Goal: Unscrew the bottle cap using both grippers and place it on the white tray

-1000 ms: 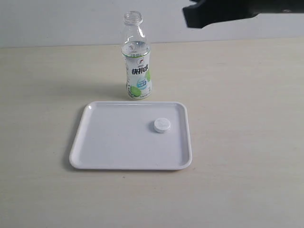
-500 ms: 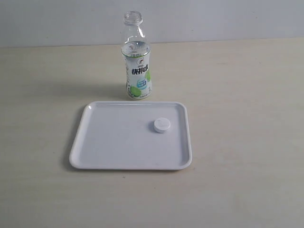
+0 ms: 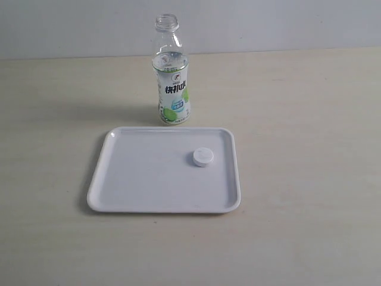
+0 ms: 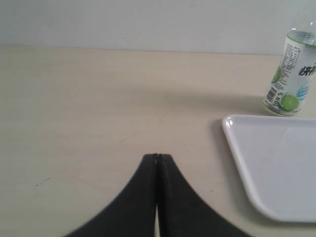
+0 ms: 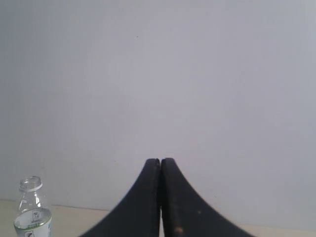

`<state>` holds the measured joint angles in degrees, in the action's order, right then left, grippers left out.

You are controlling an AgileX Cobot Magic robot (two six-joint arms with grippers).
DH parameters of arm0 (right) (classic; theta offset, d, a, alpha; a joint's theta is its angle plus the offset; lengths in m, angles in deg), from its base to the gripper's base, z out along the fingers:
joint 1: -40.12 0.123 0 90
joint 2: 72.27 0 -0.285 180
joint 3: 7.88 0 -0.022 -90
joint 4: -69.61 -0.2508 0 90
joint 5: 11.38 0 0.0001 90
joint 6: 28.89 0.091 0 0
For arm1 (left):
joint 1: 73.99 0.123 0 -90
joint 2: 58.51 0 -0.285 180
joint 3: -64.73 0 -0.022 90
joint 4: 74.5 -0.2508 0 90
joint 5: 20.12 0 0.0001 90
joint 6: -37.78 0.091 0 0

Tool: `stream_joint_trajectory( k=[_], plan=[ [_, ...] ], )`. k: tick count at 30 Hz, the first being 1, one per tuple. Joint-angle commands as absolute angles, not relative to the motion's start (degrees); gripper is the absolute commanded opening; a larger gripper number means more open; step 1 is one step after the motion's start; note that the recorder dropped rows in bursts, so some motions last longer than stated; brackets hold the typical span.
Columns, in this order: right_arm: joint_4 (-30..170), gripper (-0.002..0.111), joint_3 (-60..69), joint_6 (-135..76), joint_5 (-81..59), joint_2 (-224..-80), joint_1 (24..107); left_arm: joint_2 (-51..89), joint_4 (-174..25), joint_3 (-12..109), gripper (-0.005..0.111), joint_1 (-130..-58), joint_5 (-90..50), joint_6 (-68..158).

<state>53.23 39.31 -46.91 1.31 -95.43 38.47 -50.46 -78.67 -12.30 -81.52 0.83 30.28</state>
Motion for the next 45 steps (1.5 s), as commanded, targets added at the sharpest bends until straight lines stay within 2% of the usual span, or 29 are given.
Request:
stream_joint_trajectory(
  k=[1,13,20,27,37,45],
  plan=[
    [54.04,0.000,39.74,-46.71,0.69,-95.33,38.07,-50.72,-78.43,-12.48,0.000,-81.29,0.35,30.09],
    [58.87,0.000,40.38,-45.76,8.31,-93.73,38.07,-50.72,-78.43,-12.48,0.000,-81.29,0.35,30.09],
    [72.77,0.000,40.38,-27.96,11.80,-86.14,38.07,-50.72,-78.43,-12.48,0.000,-81.29,0.35,30.09],
    [75.73,0.000,41.10,-25.72,12.74,-80.35,38.07,-50.72,-78.43,-12.48,0.000,-81.29,0.35,30.09],
    [75.85,0.000,50.46,-21.77,4.69,-80.05,38.07,-50.72,-78.43,-12.48,0.000,-81.29,0.35,30.09],
    [78.80,0.000,60.93,-21.77,4.39,-80.05,38.07,-50.72,-78.43,-12.48,0.000,-81.29,0.35,30.09]
  ],
)
